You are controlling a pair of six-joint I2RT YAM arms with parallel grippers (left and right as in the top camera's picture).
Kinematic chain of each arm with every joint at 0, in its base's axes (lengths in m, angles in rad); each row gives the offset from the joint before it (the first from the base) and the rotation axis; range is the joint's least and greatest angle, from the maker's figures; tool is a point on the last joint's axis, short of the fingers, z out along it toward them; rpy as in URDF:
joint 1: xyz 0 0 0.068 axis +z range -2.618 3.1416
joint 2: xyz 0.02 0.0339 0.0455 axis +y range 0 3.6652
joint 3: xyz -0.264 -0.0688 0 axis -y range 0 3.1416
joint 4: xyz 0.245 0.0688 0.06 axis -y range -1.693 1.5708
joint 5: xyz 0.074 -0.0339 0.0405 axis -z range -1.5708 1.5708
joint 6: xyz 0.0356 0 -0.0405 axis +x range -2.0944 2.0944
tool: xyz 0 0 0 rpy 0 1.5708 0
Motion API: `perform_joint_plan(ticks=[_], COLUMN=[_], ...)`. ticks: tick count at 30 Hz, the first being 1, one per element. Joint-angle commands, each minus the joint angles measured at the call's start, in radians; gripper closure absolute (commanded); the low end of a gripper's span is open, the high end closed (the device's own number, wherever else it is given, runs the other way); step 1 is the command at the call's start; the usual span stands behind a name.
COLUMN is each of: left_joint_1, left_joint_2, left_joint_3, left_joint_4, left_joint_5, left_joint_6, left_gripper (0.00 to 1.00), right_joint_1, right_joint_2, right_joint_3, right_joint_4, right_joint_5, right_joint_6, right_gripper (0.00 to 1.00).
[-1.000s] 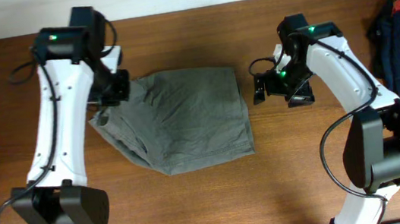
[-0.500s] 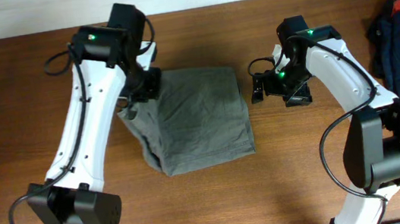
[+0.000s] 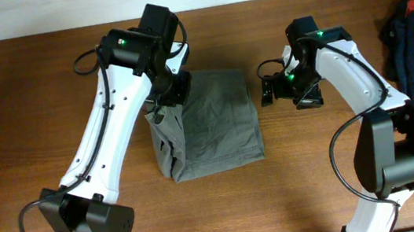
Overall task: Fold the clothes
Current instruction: 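Lift the left end and fold it rightward over the trousers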
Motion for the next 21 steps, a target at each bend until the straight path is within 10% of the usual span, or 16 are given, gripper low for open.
perform_joint_plan(ticks=[1,21], left_joint_1=[-0.02,-0.106], left_joint_2=[0.006,0.098], left_joint_3=[0.015,0.014], left_joint_4=[0.015,0.1], left_joint_5=[0.027,0.039], left_joint_6=[-0.057,-0.097], left_gripper=[0.99,0.99], right_joint_1=[0.002,0.002], right_joint_2=[0.032,0.043], right_joint_3=[-0.01,-0.01], right_joint_4=[0.008,0.021], right_joint_5=[0.012,0.084], right_joint_6=[0.002,0.002], right_gripper=[0.01,0.01])
